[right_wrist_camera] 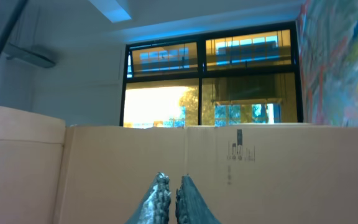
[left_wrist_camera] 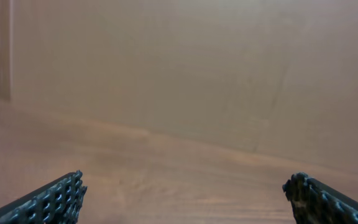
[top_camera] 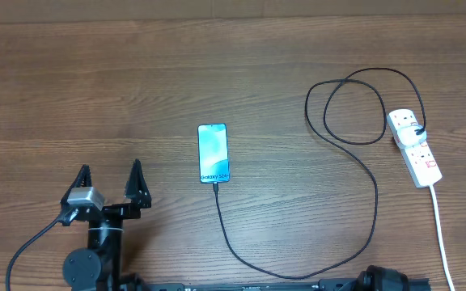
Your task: Plug charger to phone and switch on socket
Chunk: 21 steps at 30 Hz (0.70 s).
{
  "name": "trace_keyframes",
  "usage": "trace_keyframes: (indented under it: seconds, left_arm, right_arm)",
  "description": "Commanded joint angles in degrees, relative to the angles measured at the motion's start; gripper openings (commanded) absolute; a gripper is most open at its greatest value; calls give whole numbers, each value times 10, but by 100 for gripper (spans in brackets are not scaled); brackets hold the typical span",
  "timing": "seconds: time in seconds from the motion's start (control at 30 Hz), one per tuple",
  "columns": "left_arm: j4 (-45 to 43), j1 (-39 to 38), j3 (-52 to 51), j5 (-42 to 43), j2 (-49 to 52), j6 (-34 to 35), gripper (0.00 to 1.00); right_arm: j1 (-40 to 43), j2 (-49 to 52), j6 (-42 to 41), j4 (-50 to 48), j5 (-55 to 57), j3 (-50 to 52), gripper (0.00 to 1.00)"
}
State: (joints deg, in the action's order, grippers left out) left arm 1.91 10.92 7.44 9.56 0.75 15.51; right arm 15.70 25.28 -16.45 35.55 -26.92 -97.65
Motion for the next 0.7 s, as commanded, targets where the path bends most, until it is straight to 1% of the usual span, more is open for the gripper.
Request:
trace_keyframes:
  seconds: [0.0,0.2,0.27,0.37,0.47,0.6,0.67]
  left_arm:
    - [-17,3,-35,-27,-5,32,99]
    - [-3,3,-72,-25,-5,44,100]
    - [23,3,-72,-38,-4,44,100]
    - [21,3,-72,-43,1,44,99]
    - [21,3,-72,-44,5,44,100]
    - [21,3,-72,-44,5,44,100]
    - [21,3,-72,-44,5,44,100]
  right_arm:
    - [-3,-7,5,-5,5,0,8]
    - [-2,-7,4,-27,5,0,8]
    - [-2,-8,4,-32,5,0,11]
    - [-2,-15,4,-40,6,2,12]
    - [-2,-37,5,-41,12,7,12]
    - [-2,-87,5,-45,53,35,12]
    - [-8,-107,4,-45,63,47,10]
